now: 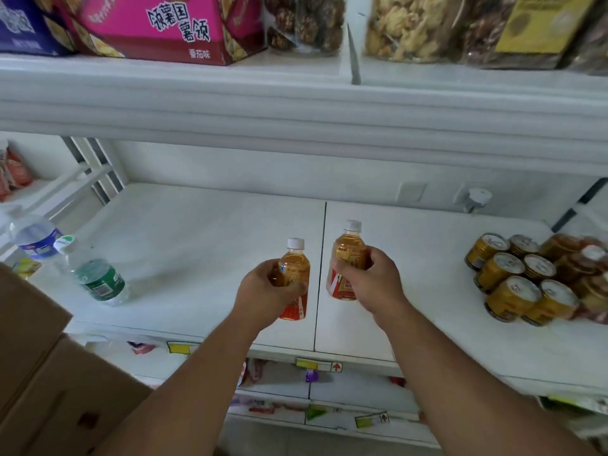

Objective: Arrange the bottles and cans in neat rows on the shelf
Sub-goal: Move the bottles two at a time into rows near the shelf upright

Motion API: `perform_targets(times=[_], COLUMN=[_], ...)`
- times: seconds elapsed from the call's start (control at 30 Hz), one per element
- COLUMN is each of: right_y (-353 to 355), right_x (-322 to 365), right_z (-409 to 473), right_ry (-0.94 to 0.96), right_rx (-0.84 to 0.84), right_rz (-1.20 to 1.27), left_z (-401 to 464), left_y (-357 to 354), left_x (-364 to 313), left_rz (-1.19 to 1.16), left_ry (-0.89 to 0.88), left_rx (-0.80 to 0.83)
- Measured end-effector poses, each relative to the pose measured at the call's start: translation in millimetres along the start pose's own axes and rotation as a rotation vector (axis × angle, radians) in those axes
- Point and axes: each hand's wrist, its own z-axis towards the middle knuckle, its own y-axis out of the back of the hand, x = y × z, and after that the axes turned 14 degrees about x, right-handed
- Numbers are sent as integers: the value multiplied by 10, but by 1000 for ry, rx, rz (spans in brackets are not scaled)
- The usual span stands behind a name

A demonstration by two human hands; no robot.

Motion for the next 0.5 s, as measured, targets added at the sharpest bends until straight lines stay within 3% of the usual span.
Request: perform_targets(times=[0.2, 0.5], right_y=[324, 915], right_x=[-15, -274], right_z=[-470, -1286], right_ry=[127, 174], right_rx=[33, 0], right_rz=[-2, 45], left_z=[-467, -1197], left_y=[-358, -1097], left_x=[-217, -425], left_rz=[10, 25], left_ry=[-69, -109], left_rx=[-40, -54])
